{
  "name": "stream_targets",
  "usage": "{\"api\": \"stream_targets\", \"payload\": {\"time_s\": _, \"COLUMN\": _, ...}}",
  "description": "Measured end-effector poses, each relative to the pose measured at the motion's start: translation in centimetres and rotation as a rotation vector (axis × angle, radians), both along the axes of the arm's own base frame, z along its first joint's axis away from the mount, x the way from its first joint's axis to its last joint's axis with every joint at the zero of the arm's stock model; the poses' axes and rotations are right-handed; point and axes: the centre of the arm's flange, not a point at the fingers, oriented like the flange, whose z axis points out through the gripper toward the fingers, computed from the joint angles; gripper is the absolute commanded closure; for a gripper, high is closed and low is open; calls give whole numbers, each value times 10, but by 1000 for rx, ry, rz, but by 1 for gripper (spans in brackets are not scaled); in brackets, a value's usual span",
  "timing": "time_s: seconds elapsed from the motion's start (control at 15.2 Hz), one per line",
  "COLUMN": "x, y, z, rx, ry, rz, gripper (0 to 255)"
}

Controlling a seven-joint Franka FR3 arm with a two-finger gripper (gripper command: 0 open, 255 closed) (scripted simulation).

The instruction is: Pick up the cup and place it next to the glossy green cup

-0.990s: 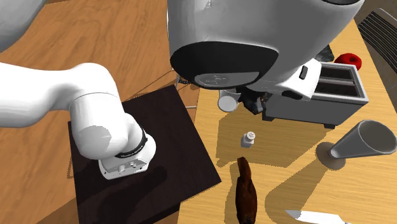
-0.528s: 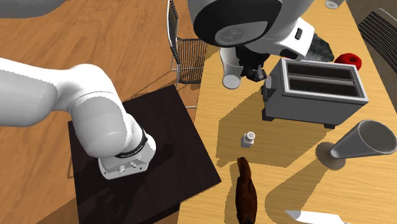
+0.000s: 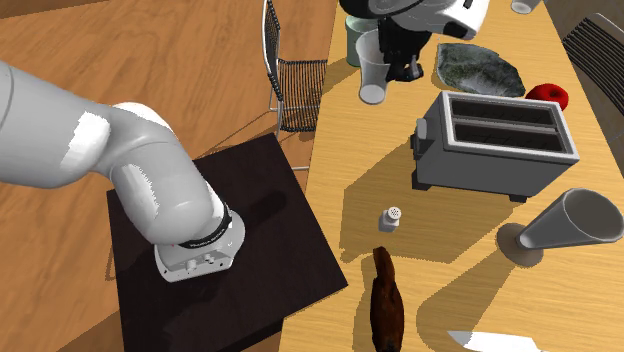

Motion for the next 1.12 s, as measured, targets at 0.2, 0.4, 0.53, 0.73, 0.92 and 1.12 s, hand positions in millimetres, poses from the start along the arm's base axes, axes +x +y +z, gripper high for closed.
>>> {"api": "stream_targets", "payload": {"time_s": 0.2, "x": 25, "y": 31, "z": 2, "rx": 0, "ry": -1, "rz": 0, "gripper": 255}}
{"api": "stream_targets", "payload": {"time_s": 0.4, "x": 48, "y": 62, "z": -1, "rx": 0, "ry": 0, "rz": 0, "gripper": 255}}
{"api": "stream_targets", "payload": {"time_s": 0.53, "x": 65, "y": 81, "z": -2, "rx": 0, "ry": 0, "rz": 0, "gripper": 255}}
{"api": "stream_targets", "payload": {"time_s": 0.73, "x": 90, "y": 114, "z": -2, "rx": 0, "ry": 0, "rz": 0, "gripper": 255}}
{"api": "stream_targets", "payload": {"time_s": 0.92, "x": 112, "y": 150, "z": 1, "rx": 0, "ry": 0, "rz": 0, "gripper": 255}}
{"api": "stream_targets", "payload": {"time_s": 1.12, "x": 135, "y": 179, "z": -2, "rx": 0, "ry": 0, "rz": 0, "gripper": 255}}
